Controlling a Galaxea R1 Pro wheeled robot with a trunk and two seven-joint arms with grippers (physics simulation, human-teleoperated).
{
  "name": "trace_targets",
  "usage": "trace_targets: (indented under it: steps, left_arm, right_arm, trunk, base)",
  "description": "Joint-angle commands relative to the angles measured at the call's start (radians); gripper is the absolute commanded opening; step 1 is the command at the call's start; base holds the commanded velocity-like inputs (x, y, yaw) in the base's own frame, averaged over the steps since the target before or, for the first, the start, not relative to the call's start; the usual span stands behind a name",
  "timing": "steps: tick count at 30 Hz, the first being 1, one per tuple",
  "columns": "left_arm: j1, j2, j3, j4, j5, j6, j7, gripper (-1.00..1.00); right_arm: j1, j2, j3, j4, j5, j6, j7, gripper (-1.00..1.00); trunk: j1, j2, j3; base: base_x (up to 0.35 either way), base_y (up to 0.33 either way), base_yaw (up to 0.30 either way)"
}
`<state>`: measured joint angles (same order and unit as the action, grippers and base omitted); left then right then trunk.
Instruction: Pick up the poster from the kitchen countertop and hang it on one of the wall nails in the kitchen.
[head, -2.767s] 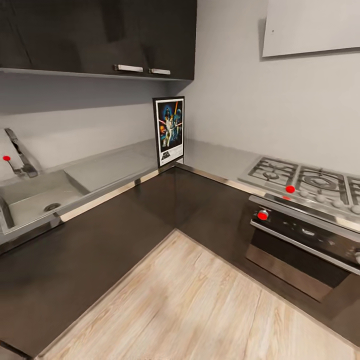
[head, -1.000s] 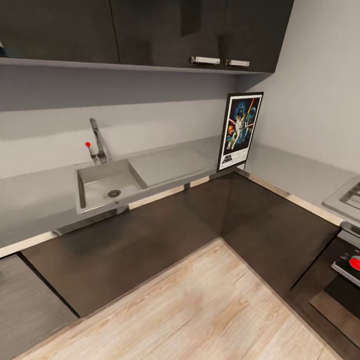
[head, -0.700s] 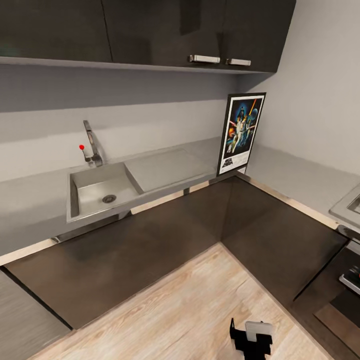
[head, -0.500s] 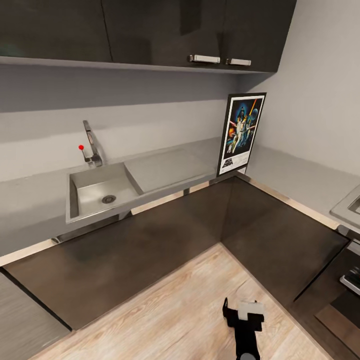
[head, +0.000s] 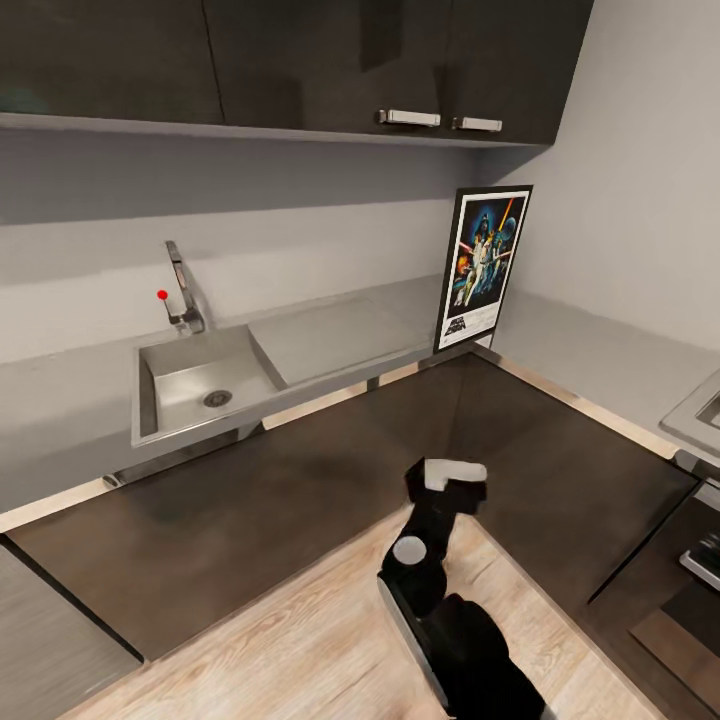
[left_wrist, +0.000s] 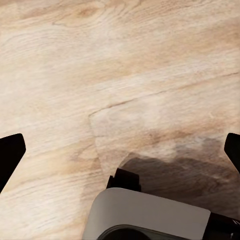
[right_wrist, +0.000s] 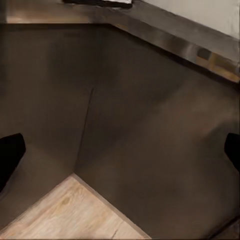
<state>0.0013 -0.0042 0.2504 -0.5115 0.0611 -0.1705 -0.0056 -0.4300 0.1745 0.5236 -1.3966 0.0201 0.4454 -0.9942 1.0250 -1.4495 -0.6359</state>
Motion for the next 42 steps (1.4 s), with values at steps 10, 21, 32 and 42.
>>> trace_targets:
  steps: [10, 21, 32, 42]
  left_arm:
    - [0.0, 0.0, 0.001, -0.001, 0.006, -0.001, -0.001, 1.0]
    - [0.0, 0.0, 0.003, -0.001, 0.006, -0.001, -0.001, 1.0]
    - [0.0, 0.0, 0.003, -0.001, 0.006, -0.001, -0.001, 1.0]
    - [0.0, 0.0, 0.003, -0.001, 0.006, -0.001, -0.001, 1.0]
  right_arm:
    - [-0.379, 0.0, 0.139, 0.004, -0.401, 0.102, -0.368, 1.0]
    - [-0.396, 0.0, 0.21, 0.001, -0.436, 0.095, -0.418, 1.0]
    - [-0.395, 0.0, 0.213, 0.001, -0.437, 0.096, -0.42, 1.0]
    - [-0.398, 0.0, 0.208, 0.001, -0.435, 0.101, -0.418, 1.0]
  trunk:
    - [0.0, 0.0, -0.001]
    - [0.0, 0.0, -0.001]
    - [0.0, 0.0, -0.001]
    - [0.0, 0.0, -0.001]
  base:
    - [0.039, 0.0, 0.0]
    - [0.296, 0.0, 0.0]
    - [0.331, 0.0, 0.0]
    - [0.288, 0.0, 0.0]
